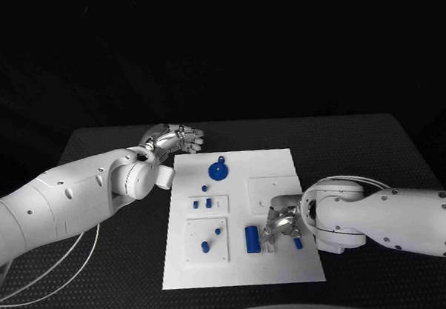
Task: Assemble the parts on the task board
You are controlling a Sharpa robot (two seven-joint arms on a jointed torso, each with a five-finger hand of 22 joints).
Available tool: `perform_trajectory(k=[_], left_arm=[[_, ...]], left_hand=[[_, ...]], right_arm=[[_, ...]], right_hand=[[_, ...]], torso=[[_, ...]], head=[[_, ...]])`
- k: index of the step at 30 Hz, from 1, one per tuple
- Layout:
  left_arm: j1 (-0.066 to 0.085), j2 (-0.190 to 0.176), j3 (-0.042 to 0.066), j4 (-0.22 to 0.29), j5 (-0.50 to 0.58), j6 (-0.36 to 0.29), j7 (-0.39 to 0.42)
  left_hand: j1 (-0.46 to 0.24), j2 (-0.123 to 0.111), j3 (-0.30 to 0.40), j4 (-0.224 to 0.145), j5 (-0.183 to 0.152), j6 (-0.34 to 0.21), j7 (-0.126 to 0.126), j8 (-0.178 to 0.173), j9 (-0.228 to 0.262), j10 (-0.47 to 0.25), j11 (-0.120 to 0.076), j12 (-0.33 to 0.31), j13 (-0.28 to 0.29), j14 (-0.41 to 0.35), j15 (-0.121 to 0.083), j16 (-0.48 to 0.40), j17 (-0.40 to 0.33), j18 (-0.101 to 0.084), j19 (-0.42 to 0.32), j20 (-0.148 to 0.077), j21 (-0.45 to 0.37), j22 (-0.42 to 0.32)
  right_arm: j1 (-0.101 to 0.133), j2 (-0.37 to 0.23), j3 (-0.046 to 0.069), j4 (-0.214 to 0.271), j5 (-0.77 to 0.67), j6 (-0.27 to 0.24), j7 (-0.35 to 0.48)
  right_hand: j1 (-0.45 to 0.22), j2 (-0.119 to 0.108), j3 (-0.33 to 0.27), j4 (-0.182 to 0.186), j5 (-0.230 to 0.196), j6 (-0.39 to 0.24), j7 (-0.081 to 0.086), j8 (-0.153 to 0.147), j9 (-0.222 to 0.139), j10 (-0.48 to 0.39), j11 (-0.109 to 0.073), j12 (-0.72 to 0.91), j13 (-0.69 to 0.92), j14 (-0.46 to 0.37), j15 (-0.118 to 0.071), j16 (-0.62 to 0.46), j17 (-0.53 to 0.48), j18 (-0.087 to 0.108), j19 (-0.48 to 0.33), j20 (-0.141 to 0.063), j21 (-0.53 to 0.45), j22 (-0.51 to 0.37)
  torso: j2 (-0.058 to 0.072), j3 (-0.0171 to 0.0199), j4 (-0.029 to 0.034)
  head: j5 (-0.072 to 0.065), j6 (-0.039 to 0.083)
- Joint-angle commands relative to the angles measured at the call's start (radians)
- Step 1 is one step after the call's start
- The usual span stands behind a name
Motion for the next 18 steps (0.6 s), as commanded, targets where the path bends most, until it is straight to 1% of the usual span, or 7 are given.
perform_trajectory(k=[1, 3, 4, 6, 7, 12, 18], left_arm=[[0.001, 0.0, 0.0, 0.002, 0.004, 0.016, 0.005], [0.001, -0.001, 0.0, 0.002, 0.004, 0.014, 0.006], [0.001, -0.001, 0.0, 0.002, 0.004, 0.014, 0.006], [0.001, -0.002, 0.0, 0.002, 0.004, 0.014, 0.007], [0.001, -0.002, 0.0, 0.001, 0.004, 0.013, 0.007], [0.001, -0.002, 0.0, 0.002, 0.004, 0.015, 0.008], [0.001, -0.004, 0.0, 0.004, 0.004, 0.016, 0.008]], left_hand=[[-0.008, 0.001, 0.0, 0.005, 0.001, -0.007, -0.002, 0.004, -0.001, -0.007, -0.001, 0.001, -0.001, 0.006, 0.002, -0.003, 0.002, 0.015, -0.005, 0.003, -0.003, 0.001], [-0.008, 0.001, 0.0, 0.005, 0.001, -0.007, -0.002, 0.004, -0.001, -0.007, -0.001, 0.001, -0.001, 0.006, 0.002, -0.004, 0.002, 0.015, -0.005, 0.003, -0.003, 0.001], [-0.008, 0.001, 0.0, 0.005, 0.001, -0.007, -0.002, 0.004, -0.001, -0.007, -0.001, 0.001, -0.001, 0.006, 0.002, -0.004, 0.002, 0.015, -0.005, 0.003, -0.003, 0.001], [-0.009, 0.001, 0.0, 0.005, 0.001, -0.007, -0.002, 0.005, -0.001, -0.007, -0.001, 0.001, -0.001, 0.006, 0.002, -0.004, 0.002, 0.015, -0.005, 0.003, -0.003, 0.001], [-0.009, 0.001, 0.0, 0.005, 0.001, -0.007, -0.002, 0.005, -0.001, -0.007, -0.001, 0.001, -0.001, 0.006, 0.002, -0.004, 0.002, 0.015, -0.005, 0.003, -0.003, 0.001], [-0.009, 0.0, 0.0, 0.005, 0.001, -0.006, -0.002, 0.005, -0.001, -0.007, -0.001, 0.001, -0.001, 0.006, 0.002, -0.004, 0.003, 0.015, -0.005, 0.003, -0.003, 0.001], [-0.01, 0.0, -0.001, 0.006, 0.001, -0.006, -0.002, 0.005, -0.001, -0.007, -0.001, 0.001, -0.001, 0.006, 0.002, -0.005, 0.003, 0.015, -0.005, 0.003, -0.003, 0.001]], right_arm=[[-0.001, -0.026, -0.001, 0.015, 0.011, -0.044, 0.036], [0.003, -0.048, 0.006, 0.029, 0.015, -0.067, 0.051], [0.004, -0.053, 0.011, 0.032, 0.015, -0.071, 0.054], [0.011, -0.076, 0.03, 0.041, 0.013, -0.066, 0.057], [0.016, -0.085, 0.033, 0.044, 0.012, -0.064, 0.056], [0.038, -0.129, 0.036, 0.042, -0.032, -0.036, 0.037], [0.039, -0.162, 0.032, 0.021, -0.099, 0.008, 0.013]], right_hand=[[0.004, -0.022, 0.001, 0.011, 0.001, 0.005, 0.003, -0.003, -0.001, 0.007, 0.002, -0.004, 0.015, 0.002, -0.001, 0.001, -0.004, 0.015, 0.003, 0.002, 0.006, -0.004], [0.019, -0.052, 0.013, 0.025, 0.0, 0.0, 0.005, -0.006, -0.002, 0.005, 0.005, -0.008, 0.014, -0.001, -0.001, -0.005, -0.011, 0.015, 0.005, 0.001, 0.005, -0.008], [0.023, -0.059, 0.015, 0.029, 0.001, -0.001, 0.006, -0.007, -0.001, 0.005, 0.005, -0.009, 0.013, -0.003, -0.001, -0.006, -0.013, 0.015, 0.005, 0.001, 0.005, -0.009], [0.043, -0.086, 0.023, 0.039, 0.0, -0.019, 0.011, -0.015, -0.002, 0.001, 0.01, -0.014, 0.011, -0.008, 0.002, -0.012, -0.02, 0.015, 0.005, 0.0, 0.005, -0.012], [0.052, -0.094, 0.025, 0.043, 0.001, -0.026, 0.014, -0.018, -0.001, 0.002, 0.013, -0.013, 0.012, -0.008, 0.005, -0.013, -0.021, 0.015, 0.005, 0.0, 0.006, -0.014], [0.066, -0.103, 0.023, 0.05, 0.0, -0.027, 0.016, -0.015, 0.004, 0.001, 0.014, -0.014, 0.012, -0.008, 0.007, -0.012, -0.021, 0.015, 0.004, 0.001, 0.007, -0.015], [0.079, -0.104, 0.02, 0.052, -0.001, -0.013, 0.011, -0.005, 0.012, 0.017, 0.011, 0.021, 0.035, 0.009, 0.006, 0.007, -0.001, 0.015, 0.008, 0.001, 0.011, -0.015]], torso=[[0.0, -0.0003, 0.0002], [0.0, -0.0001, -0.0003], [0.0, 0.0, -0.0006], [-0.001, 0.0003, -0.001], [-0.001, 0.0003, -0.0015], [-0.001, -0.0006, -0.0017], [0.0, 0.0011, -0.0015]], head=[[-0.002, 0.003], [-0.002, 0.005], [-0.002, 0.006], [-0.004, 0.008], [-0.006, 0.01], [-0.012, 0.012], [-0.02, 0.014]])
